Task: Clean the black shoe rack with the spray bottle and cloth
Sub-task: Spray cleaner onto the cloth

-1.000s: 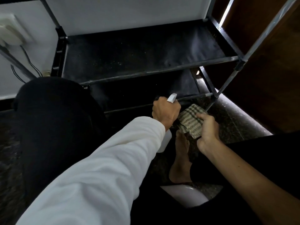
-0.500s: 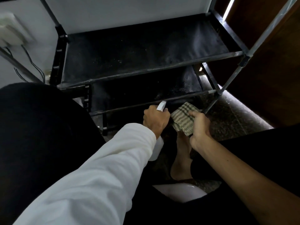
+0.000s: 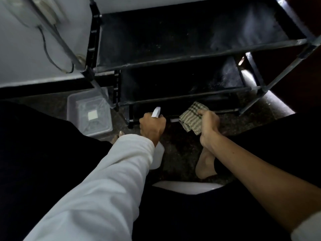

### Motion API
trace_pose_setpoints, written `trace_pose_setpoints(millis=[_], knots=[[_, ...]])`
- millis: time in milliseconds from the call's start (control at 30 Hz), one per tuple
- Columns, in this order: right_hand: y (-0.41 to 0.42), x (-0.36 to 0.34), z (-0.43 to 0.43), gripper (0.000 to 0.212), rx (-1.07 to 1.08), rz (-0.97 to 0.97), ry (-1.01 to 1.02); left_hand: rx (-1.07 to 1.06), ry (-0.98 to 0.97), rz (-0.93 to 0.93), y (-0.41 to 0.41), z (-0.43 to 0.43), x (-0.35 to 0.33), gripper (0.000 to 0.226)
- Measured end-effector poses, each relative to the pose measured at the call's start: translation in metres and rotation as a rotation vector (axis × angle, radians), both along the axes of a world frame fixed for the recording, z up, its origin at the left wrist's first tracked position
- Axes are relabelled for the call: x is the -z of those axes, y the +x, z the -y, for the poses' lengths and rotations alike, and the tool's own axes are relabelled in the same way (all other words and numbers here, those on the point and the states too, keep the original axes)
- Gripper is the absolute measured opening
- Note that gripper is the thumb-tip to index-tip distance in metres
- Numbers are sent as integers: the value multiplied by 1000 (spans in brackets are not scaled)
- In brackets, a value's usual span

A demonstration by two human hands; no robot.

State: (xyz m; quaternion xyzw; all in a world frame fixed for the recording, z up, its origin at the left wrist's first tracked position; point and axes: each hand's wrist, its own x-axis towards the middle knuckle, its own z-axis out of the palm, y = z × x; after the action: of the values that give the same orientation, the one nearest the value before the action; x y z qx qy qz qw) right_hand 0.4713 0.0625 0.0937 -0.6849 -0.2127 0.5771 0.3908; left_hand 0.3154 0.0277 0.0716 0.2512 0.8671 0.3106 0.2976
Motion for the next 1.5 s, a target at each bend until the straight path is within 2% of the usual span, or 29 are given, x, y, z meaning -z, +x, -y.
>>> trace_pose_setpoints(millis=[100,200,367,500,633,800,967,1167,1500], knots=[[-12,6,7,8,-18,21,-26,-43,4,28,-14,9,3,39],[-19,11,14,15,-35,20,-49,-85,-14,40,-27,22,7,41],[-24,17,24,20,-78,60,-59,-74,-110,-121,-35,37,9,37],[-26,16,27,24,-101,78,-52,-90,-63,-17,-33,27,9,45],[-24,18,28,20,-80,93,-50,-156,-64,-33,-32,23,10,50],[-16,18,28,20,-51,90,-53,-63,-19,81,-19,16,16,51],[-6,18,31,20,-1,66,-49,36,-25,92,2,5,17,56],[9,22,35,31,38,116,-98,145,-38,113,31,-11,16,50],[43,20,38,25,254,1,-64,266,-87,123,81,-30,18,60]])
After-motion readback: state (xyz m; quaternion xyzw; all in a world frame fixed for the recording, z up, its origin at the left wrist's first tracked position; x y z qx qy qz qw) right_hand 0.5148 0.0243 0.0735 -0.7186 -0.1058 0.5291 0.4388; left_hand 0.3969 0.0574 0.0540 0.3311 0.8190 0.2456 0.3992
